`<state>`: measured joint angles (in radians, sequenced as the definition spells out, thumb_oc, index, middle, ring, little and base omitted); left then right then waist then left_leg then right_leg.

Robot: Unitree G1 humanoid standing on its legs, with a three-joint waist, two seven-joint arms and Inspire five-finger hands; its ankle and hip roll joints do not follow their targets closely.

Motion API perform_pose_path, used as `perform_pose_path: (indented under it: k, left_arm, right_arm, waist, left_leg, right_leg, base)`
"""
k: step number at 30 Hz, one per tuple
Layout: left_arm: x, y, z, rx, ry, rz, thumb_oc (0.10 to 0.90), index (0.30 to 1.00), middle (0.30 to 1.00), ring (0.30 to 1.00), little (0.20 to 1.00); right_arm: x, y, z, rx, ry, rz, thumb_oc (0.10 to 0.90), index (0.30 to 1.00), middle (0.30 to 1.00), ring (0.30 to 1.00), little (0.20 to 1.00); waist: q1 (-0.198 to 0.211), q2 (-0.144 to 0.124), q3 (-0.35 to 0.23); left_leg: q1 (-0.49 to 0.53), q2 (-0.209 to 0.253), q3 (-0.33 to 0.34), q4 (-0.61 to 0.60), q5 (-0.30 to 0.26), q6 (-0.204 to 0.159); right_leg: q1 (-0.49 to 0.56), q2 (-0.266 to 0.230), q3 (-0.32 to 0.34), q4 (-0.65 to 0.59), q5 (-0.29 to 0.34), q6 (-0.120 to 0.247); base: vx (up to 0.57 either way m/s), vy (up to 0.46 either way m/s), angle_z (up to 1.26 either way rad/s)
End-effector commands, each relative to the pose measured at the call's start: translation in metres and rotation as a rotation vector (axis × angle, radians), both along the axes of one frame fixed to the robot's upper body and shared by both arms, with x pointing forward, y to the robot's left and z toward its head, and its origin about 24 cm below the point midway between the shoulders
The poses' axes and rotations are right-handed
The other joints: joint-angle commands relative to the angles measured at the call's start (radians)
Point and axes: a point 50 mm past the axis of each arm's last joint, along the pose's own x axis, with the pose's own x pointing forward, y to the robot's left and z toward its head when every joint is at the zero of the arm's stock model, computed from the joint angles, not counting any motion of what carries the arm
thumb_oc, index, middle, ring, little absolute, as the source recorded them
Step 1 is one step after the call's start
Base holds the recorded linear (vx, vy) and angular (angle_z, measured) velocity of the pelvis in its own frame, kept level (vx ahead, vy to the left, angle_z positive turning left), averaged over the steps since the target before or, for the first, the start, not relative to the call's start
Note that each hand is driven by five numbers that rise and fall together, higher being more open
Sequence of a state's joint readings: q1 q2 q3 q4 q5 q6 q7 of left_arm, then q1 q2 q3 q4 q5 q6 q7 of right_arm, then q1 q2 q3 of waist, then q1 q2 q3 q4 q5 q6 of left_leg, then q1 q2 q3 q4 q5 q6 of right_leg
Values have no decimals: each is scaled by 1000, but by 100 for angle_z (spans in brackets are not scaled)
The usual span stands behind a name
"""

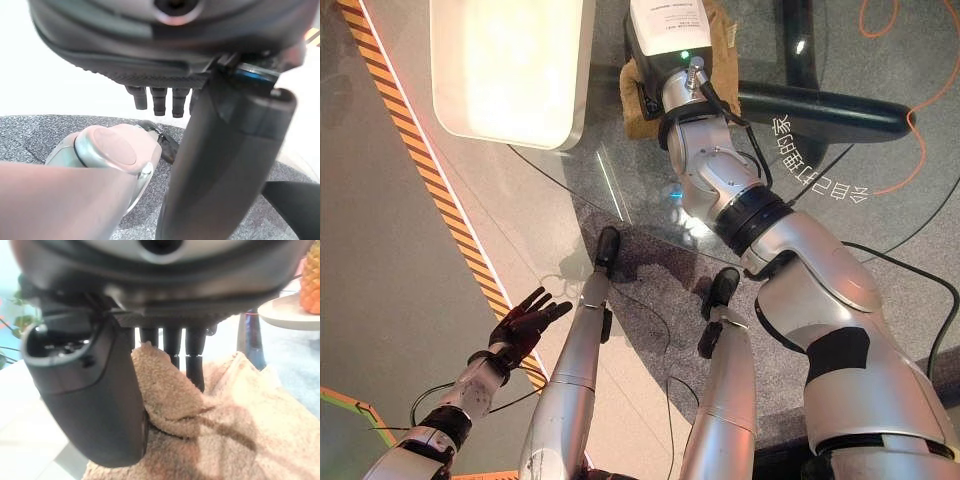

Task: Wipe the table with a cloth and put it in the basket.

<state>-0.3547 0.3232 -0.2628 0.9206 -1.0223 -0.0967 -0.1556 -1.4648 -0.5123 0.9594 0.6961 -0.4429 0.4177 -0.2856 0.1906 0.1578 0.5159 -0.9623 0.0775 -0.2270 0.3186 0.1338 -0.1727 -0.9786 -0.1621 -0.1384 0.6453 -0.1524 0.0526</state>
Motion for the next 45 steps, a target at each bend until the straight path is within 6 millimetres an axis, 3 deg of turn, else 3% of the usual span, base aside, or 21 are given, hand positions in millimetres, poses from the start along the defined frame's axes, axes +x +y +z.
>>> perform_pose_path:
  k: [1, 5, 10, 12, 13, 15, 18, 24, 29, 37, 45]
  left_arm:
    - [-8, 25, -3, 72, 29, 20, 800, 900, 900, 900, 900]
    - [-11, 27, -4, 79, 32, 22, 800, 900, 900, 900, 900]
    - [-12, 32, -2, 77, 34, 35, 800, 900, 900, 900, 900]
    - [-12, 32, -3, 76, 34, 36, 800, 900, 900, 900, 900]
    - [-12, 34, -2, 75, 36, 40, 800, 900, 900, 900, 900]
    - [-12, 35, -2, 75, 36, 40, 800, 900, 900, 900, 900]
    - [-12, 40, 1, 61, 33, 52, 800, 900, 900, 900, 900]
    - [-9, 51, 6, 54, 33, 66, 800, 900, 900, 900, 900]
    - [-6, 60, 12, 51, 30, 83, 800, 900, 900, 900, 900]
    - [-5, 69, 15, 51, 31, 102, 800, 900, 900, 900, 900]
    - [-4, 72, 17, 56, 35, 110, 800, 900, 900, 900, 900]
  right_arm:
    - [-21, 22, 61, 25, -286, 45, 100, 300, 300, 300, 200]
    - [-13, -33, 77, 95, -350, -157, 100, 300, 300, 300, 200]
    - [-14, -80, 86, 136, -389, -316, 100, 300, 300, 300, 200]
    - [-15, -91, 87, 144, -394, -350, 100, 300, 300, 300, 200]
    - [-17, -108, 89, 174, -404, -394, 100, 300, 300, 300, 200]
    - [-17, -109, 89, 176, -405, -398, 100, 300, 300, 300, 200]
    - [-27, -153, 91, 195, -428, -536, 100, 300, 300, 300, 200]
    - [-40, -190, 91, 182, -440, -683, 100, 300, 300, 300, 200]
    - [-49, -215, 86, 232, -442, -759, 100, 300, 300, 300, 200]
    - [-57, -233, 81, 316, -451, -798, 100, 300, 300, 300, 200]
    - [-57, -233, 83, 367, -482, -738, 100, 300, 300, 300, 200]
  waist:
    - [22, -56, 4]
    - [24, -57, 4]
    - [20, -58, 4]
    - [18, -58, 4]
    - [15, -58, 4]
    - [15, -58, 4]
    - [1, -57, 4]
    - [-13, -60, 4]
    - [-27, -70, 4]
    - [-39, -81, 4]
    - [-48, -88, 4]
  left_leg:
    - [27, -170, 106, 45, -87, 174]
    - [16, -168, 101, 55, -91, 172]
    - [8, -166, 100, 61, -96, 173]
    - [7, -167, 100, 62, -97, 174]
    - [5, -165, 102, 64, -98, 175]
    - [5, -165, 102, 64, -98, 175]
    - [-1, -162, 109, 68, -102, 177]
    - [-3, -156, 114, 67, -104, 178]
    - [-4, -149, 116, 65, -106, 179]
    - [5, -142, 117, 59, -109, 178]
    - [12, -140, 118, 54, -112, 177]
  right_leg:
    - [61, 87, -46, -171, 94, -17]
    - [57, 83, -51, -169, 98, -16]
    - [50, 80, -54, -166, 99, -16]
    - [49, 80, -53, -166, 98, -17]
    - [46, 78, -52, -163, 98, -17]
    - [45, 78, -52, -162, 98, -17]
    - [35, 79, -45, -158, 97, -18]
    - [30, 80, -39, -160, 97, -18]
    - [30, 85, -34, -164, 100, -16]
    - [39, 91, -29, -175, 101, -17]
    - [46, 98, -25, -186, 103, -17]
  base:
    - [-5, -18, 6]
    - [-2, -13, 5]
    - [-1, 3, 4]
    - [-2, 5, 2]
    - [0, 0, 0]
    - [0, 0, 0]
    - [-7, 35, 6]
    - [-1, 6, 1]
    - [-1, -1, -1]
    - [-2, -6, -3]
    - [-1, -3, -1]
